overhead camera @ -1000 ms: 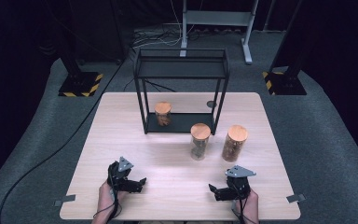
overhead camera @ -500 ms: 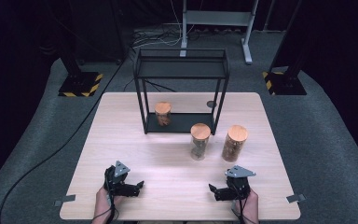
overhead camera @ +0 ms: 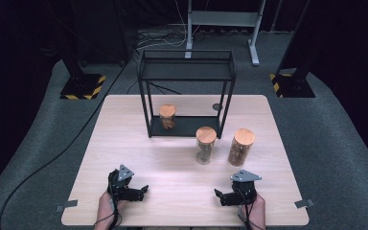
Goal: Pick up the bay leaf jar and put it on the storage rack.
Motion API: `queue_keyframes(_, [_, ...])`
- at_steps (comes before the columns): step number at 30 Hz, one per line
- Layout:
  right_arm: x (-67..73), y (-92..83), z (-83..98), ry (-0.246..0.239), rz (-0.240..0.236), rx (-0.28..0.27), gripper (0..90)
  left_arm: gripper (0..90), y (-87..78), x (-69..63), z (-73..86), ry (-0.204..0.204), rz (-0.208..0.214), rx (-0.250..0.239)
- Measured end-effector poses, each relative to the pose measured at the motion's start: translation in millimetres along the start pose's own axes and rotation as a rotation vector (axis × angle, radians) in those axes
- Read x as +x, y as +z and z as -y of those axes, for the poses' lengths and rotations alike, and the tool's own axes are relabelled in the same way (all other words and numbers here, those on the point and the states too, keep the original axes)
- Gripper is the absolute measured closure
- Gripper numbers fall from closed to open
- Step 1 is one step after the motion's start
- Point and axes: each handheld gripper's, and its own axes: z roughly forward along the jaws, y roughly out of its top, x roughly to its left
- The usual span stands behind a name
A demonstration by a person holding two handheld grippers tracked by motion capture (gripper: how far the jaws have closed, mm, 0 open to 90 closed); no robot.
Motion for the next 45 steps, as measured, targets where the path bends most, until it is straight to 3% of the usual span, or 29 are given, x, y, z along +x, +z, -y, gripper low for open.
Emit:
queue_keyframes(13, [6.3,2.5,-2.3,-0.028,0.072,0.013,0.8,0.0,0.5,0.1,-0.6,-0.023,-0.024,-0.001])
queue_keyframes(17, [11.0,7.0,-8.6,-0.007,0.064,-0.008,1.1,0.0,0.4,0.4,-0.6,-0.021,-0.023,0.000])
queue_keyframes(21, [19.2,15.2,-24.2,-0.020,0.081,-0.037,1.1,0.0,0.6,0.4,-0.7,-0.021,-0.024,-0.001])
queue_keyframes(34, [23.9,41.9,-82.4,0.041,0.093,-0.153,1.2,0.1,0.6,0.0,-0.6,-0.019,-0.025,-0.003])
queue_keyframes(41, [20.4,47.7,-103.4,0.063,0.156,-0.198,0.8,0.1,0.6,0.1,-0.7,-0.019,-0.024,-0.003])
queue_keyframes(45, [16.9,47.6,-114.3,0.074,0.155,-0.226,0.7,0.1,0.6,0.2,-0.7,-0.019,-0.023,-0.003])
